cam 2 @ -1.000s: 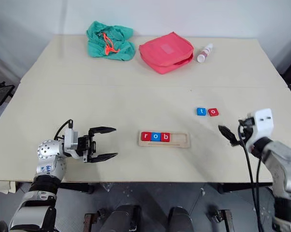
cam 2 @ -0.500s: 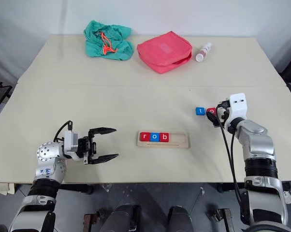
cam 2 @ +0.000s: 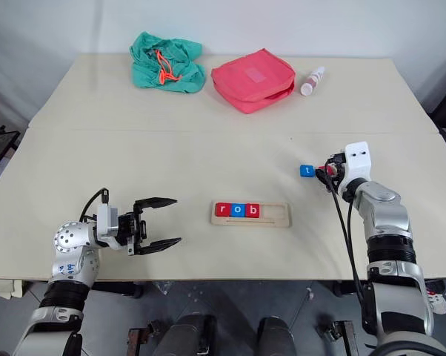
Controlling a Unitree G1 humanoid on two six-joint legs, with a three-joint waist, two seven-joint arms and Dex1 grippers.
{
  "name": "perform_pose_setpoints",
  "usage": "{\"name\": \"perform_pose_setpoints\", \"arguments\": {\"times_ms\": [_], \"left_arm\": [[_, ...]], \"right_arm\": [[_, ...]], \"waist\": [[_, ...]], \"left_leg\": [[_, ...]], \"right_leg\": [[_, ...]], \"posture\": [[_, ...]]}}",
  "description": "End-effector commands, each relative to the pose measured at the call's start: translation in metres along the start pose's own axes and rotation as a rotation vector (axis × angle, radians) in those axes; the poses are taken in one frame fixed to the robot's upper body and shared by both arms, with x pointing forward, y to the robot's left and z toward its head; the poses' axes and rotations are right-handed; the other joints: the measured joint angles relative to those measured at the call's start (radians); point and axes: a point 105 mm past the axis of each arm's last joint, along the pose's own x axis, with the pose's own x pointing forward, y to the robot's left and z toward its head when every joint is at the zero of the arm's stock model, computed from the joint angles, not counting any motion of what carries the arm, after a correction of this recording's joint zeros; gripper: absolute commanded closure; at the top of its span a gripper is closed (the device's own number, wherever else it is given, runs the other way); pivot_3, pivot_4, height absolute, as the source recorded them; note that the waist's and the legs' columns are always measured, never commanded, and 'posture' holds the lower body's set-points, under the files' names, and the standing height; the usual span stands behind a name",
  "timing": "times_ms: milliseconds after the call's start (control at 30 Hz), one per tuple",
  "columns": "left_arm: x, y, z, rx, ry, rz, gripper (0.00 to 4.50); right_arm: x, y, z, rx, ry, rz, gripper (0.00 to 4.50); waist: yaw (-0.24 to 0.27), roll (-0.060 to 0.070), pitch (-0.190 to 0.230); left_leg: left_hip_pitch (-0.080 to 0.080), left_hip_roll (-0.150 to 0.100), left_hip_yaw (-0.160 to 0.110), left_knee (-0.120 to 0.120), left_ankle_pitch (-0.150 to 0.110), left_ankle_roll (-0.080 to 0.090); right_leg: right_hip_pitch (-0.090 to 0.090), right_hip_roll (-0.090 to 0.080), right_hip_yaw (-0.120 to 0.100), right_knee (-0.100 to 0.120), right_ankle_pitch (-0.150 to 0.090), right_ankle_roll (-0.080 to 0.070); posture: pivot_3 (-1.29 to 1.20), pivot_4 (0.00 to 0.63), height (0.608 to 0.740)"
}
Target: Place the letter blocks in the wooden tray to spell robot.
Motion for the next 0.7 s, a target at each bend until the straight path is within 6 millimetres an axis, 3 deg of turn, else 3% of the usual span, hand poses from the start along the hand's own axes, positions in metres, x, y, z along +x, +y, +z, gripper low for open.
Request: {"name": "perform_pose_setpoints", "arguments": {"times_ms": [33,233,300,467,700], "left_arm": [[-0.002,0.002,0.003,0.015,-0.004,0.003,0.0],[0.0,0.003,0.003,0.013,-0.009,-0.012,0.0],[0.0,0.003,0.002,0.011,-0.011,-0.024,0.0],[-0.001,0.006,0.0,0.002,-0.007,-0.051,0.0],[0.006,0.011,0.0,0.003,-0.021,-0.071,0.0]], "right_arm": [[-0.006,-0.003,-0.017,0.029,0.041,-0.025,2.96],[-0.017,-0.001,0.006,0.037,-0.075,-0.051,3.02],[-0.034,0.007,0.013,0.036,-0.113,-0.045,3.02],[-0.075,0.034,0.005,0.071,-0.093,-0.064,3.02],[-0.093,0.053,-0.015,0.127,-0.028,-0.103,3.02]], "waist": [[0.001,0.0,0.0],[0.002,0.0,0.0],[0.004,0.0,0.0],[0.002,0.0,0.0],[0.002,0.0,0.0]], "left_leg": [[0.0,0.0,0.0,0.0,0.0,0.0],[0.0,0.0,-0.001,0.0,0.0,0.0],[0.0,0.0,-0.001,0.0,0.0,0.0],[-0.002,-0.001,-0.001,-0.001,0.0,0.0],[-0.001,0.0,0.001,0.0,0.0,0.0]], "right_leg": [[0.0,0.0,0.0,0.0,0.0,0.0],[0.0,0.0,0.0,0.002,0.0,0.0],[-0.001,0.0,0.0,0.002,0.0,0.0],[-0.003,0.0,0.0,0.005,0.0,0.0],[-0.003,0.0,0.003,0.005,0.0,0.0]], "posture": [[0.0,0.15,0.74],[0.0,0.15,0.74],[0.0,0.15,0.74],[0.0,0.15,0.74],[0.0,0.15,0.74]]}}
